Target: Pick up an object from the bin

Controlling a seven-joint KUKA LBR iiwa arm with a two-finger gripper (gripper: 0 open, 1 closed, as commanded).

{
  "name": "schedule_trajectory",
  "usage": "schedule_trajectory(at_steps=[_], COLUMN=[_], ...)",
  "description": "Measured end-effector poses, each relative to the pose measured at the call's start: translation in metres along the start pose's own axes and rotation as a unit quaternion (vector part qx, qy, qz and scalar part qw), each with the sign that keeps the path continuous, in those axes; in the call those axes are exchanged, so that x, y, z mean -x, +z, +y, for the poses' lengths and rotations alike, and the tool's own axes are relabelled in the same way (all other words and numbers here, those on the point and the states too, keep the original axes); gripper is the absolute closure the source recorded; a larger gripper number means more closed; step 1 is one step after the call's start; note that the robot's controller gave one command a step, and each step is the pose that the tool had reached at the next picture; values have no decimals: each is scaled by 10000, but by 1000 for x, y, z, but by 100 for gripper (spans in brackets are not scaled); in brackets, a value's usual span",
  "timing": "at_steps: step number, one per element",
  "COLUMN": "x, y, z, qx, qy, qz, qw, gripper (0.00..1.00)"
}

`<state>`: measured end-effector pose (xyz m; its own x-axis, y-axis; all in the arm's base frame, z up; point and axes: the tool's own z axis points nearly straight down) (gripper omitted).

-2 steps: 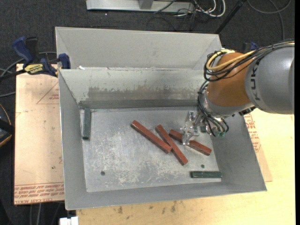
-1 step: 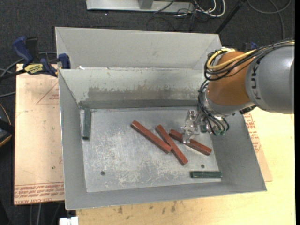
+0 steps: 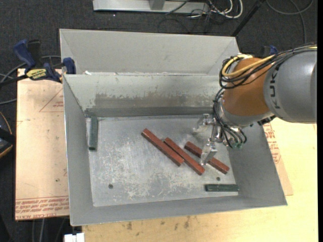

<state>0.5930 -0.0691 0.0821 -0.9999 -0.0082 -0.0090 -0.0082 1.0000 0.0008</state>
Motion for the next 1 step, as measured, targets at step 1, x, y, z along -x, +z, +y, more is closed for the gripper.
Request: schedule_trajectory(at_steps=[1], x=[-1], y=[1], z=[0], qx=[0], qy=[-1], qz=[11], qw=[10000], gripper=[0])
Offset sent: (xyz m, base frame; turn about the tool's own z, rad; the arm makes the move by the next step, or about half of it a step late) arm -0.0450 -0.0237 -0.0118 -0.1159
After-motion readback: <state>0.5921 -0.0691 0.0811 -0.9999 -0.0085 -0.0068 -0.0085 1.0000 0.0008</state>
